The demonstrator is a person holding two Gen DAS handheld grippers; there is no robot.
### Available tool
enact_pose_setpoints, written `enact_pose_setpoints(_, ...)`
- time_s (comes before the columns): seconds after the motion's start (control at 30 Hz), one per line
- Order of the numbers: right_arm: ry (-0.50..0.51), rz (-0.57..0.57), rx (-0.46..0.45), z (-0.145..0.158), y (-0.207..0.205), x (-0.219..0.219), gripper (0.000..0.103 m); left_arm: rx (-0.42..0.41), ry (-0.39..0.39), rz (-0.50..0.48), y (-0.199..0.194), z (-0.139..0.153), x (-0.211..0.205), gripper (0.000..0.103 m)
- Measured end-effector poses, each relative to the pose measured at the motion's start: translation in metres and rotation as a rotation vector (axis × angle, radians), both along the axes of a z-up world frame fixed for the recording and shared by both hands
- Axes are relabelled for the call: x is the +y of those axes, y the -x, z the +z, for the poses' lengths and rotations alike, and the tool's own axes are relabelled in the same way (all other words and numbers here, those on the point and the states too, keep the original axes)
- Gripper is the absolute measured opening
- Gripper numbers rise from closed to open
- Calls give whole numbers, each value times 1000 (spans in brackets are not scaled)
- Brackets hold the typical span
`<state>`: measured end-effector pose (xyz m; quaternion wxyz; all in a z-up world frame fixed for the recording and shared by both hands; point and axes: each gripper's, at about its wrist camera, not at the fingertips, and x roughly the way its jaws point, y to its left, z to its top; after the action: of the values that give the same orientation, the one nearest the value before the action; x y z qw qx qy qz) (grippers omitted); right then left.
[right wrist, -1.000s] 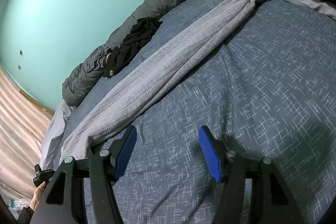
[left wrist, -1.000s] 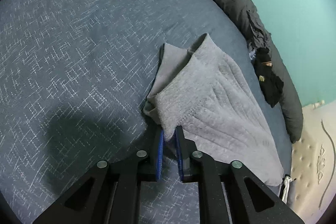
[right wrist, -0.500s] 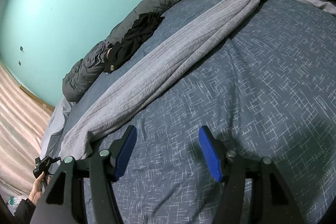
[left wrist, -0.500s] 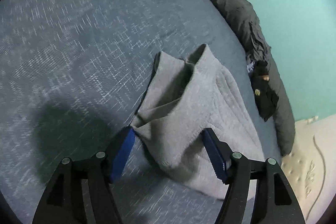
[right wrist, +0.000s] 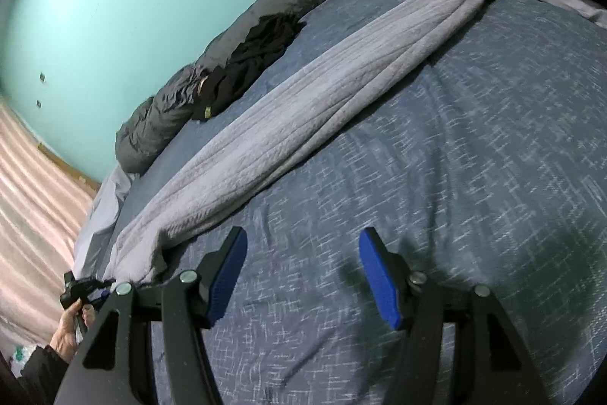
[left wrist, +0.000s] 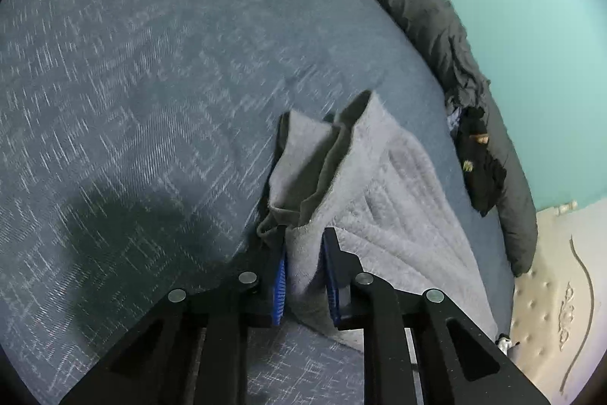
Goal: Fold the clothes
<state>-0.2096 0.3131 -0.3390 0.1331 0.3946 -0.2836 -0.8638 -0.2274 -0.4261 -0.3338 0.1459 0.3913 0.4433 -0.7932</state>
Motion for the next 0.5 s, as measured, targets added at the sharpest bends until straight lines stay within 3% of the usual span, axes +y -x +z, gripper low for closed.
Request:
enact_pose_setpoints(0.1, -17, 70, 8, 4, -1, -20, 62, -15, 59, -14, 7, 4, 8, 30)
enact_pose_setpoints(0.17, -31, 128, 10, 6, -1, -39, 62, -25, 124, -20, 0, 14, 14, 48)
enact_pose_setpoints(0.2, -38, 155, 9, 7, -2, -48, 62, -19, 141, -16, -7, 17, 16, 51)
enact_pose_setpoints(0.33, -78, 301, -5, 6, 1, -104, 62, 20, 213, -22, -36, 33, 48, 53)
enact_pose_setpoints(0.5, -141, 462, -21, 7, 11, -182, 62, 71, 208, -52, -69, 30, 95, 55)
